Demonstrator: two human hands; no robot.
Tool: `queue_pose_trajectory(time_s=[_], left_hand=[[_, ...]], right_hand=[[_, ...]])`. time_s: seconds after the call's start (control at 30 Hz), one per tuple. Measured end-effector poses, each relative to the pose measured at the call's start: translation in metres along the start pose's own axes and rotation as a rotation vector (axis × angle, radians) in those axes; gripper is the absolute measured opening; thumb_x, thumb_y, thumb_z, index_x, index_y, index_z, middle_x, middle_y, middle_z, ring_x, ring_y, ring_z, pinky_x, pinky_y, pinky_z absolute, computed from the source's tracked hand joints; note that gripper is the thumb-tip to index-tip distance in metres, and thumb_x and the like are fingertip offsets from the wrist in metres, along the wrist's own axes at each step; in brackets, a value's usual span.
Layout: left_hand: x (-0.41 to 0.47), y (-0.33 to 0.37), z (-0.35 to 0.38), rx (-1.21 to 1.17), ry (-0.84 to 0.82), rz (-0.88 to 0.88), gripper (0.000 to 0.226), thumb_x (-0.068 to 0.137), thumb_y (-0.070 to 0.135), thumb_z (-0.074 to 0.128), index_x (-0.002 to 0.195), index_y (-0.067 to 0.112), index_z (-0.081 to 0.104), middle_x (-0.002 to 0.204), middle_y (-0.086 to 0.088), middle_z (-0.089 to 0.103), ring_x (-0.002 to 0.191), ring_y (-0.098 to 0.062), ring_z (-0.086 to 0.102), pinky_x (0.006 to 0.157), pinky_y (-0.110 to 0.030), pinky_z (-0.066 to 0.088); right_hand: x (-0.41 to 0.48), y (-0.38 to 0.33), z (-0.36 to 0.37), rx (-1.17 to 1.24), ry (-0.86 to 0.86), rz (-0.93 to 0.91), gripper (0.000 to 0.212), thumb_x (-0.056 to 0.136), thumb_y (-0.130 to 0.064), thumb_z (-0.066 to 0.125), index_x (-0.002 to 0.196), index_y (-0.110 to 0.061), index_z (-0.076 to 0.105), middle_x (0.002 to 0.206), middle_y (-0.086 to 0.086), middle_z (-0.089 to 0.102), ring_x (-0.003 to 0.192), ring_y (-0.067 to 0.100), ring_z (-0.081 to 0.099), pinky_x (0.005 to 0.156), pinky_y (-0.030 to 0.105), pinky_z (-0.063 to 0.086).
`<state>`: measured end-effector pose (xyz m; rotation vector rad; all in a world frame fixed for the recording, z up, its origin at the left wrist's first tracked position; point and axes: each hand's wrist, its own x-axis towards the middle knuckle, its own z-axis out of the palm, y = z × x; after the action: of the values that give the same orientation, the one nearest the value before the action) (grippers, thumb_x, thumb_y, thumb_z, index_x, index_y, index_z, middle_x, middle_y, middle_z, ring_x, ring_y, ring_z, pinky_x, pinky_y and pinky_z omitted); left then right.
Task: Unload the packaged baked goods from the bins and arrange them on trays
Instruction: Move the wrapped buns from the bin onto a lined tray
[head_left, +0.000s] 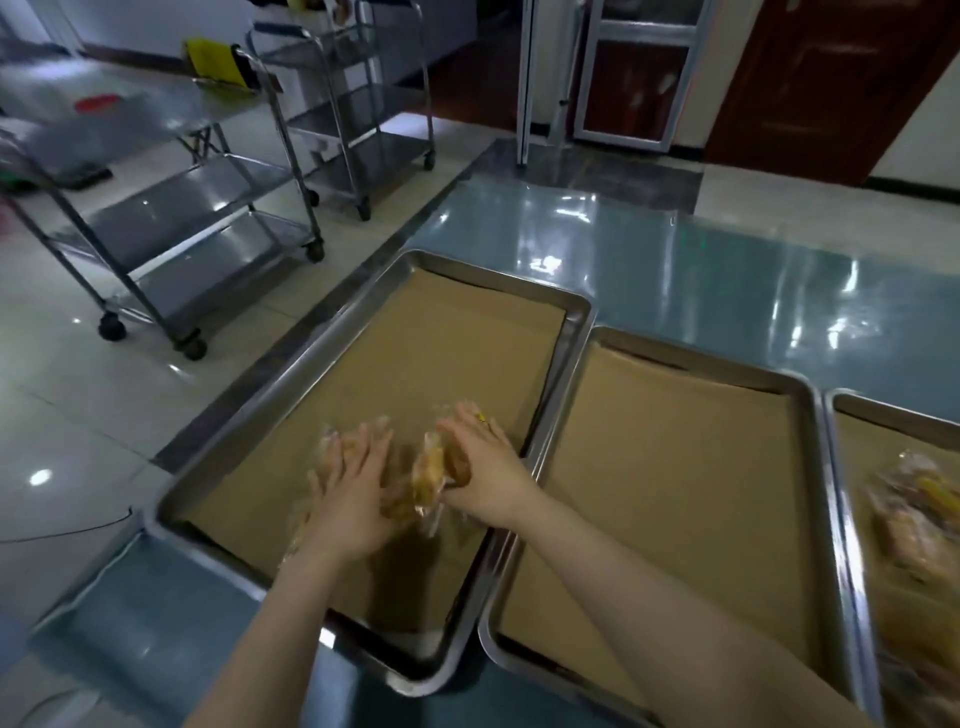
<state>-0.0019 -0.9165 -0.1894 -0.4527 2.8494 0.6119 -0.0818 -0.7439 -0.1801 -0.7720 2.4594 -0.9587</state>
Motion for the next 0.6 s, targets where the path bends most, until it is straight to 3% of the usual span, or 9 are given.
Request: queue_pose_trajectory(time_s=[0.07, 0.13, 0.2, 0.3, 0.4, 0.5, 0.6], left_hand=[[-0.001, 0.002, 0.001, -0.023, -0.080, 0.042, 0.109, 0.072, 0.033, 0.072, 0.149, 0.036, -0.005, 0.153, 0.008, -0.021, 0.140, -0.022, -0.021, 0.111, -0.055, -0.006], [-0.003, 0.013, 0.000, -0.120, -0.059, 0.111, 0.108, 0.072, 0.027, 0.072, 0.150, 0.030, -0.002, 0.156, 0.006, -0.015, 0.137, -0.010, -0.020, 0.114, -0.049, -0.004], [-0.006, 0.031, -0.001, -0.213, 0.014, 0.178, 0.103, 0.074, 0.022, 0.071, 0.150, 0.027, 0.003, 0.158, 0.004, -0.006, 0.136, -0.002, -0.014, 0.117, -0.042, 0.001], [-0.016, 0.066, 0.005, -0.241, 0.044, 0.279, 0.099, 0.077, 0.018, 0.069, 0.149, 0.035, 0.003, 0.157, 0.013, -0.002, 0.141, -0.002, -0.009, 0.117, -0.036, 0.006], [-0.031, 0.103, 0.020, -0.244, 0.001, 0.356, 0.092, 0.081, 0.021, 0.066, 0.148, 0.038, 0.006, 0.157, 0.016, 0.001, 0.142, -0.001, -0.005, 0.117, -0.033, 0.009], [-0.046, 0.143, 0.042, -0.240, -0.019, 0.413, 0.091, 0.081, 0.023, 0.068, 0.149, 0.033, 0.008, 0.157, 0.010, 0.009, 0.143, -0.005, 0.005, 0.117, -0.035, 0.015], [-0.064, 0.187, 0.069, -0.213, -0.054, 0.446, 0.090, 0.083, 0.026, 0.068, 0.149, 0.031, 0.008, 0.156, 0.008, 0.015, 0.141, -0.006, 0.014, 0.114, -0.025, 0.015]], right_hand=[[0.002, 0.002, 0.003, -0.071, -0.143, 0.045, 0.105, 0.071, -0.039, 0.079, 0.149, -0.043, 0.009, 0.159, -0.011, -0.005, 0.141, 0.030, -0.022, 0.113, 0.059, -0.003], [-0.005, 0.006, 0.000, -0.076, -0.184, 0.038, 0.109, 0.068, -0.043, 0.080, 0.150, -0.041, 0.008, 0.159, -0.012, -0.006, 0.140, 0.029, -0.026, 0.112, 0.063, -0.006], [-0.021, 0.016, -0.012, -0.045, -0.138, -0.009, 0.099, 0.070, -0.043, 0.079, 0.149, -0.037, 0.019, 0.160, -0.008, 0.003, 0.144, 0.027, -0.017, 0.115, 0.057, -0.004], [-0.063, 0.042, -0.038, 0.044, 0.030, -0.033, 0.074, 0.076, -0.036, 0.076, 0.141, -0.034, 0.040, 0.157, -0.003, 0.022, 0.146, 0.021, 0.008, 0.119, 0.037, 0.007], [-0.119, 0.079, -0.070, 0.057, 0.146, 0.057, 0.055, 0.082, -0.033, 0.072, 0.132, -0.034, 0.050, 0.150, -0.009, 0.035, 0.140, 0.011, 0.028, 0.108, 0.014, 0.016], [-0.180, 0.115, -0.100, 0.072, 0.229, 0.156, 0.046, 0.083, -0.028, 0.072, 0.124, -0.036, 0.053, 0.145, -0.011, 0.042, 0.133, 0.007, 0.037, 0.105, 0.014, 0.023], [-0.243, 0.148, -0.126, 0.079, 0.332, 0.224, 0.042, 0.083, -0.021, 0.072, 0.120, -0.033, 0.056, 0.139, -0.010, 0.047, 0.130, 0.006, 0.041, 0.106, 0.013, 0.025]])
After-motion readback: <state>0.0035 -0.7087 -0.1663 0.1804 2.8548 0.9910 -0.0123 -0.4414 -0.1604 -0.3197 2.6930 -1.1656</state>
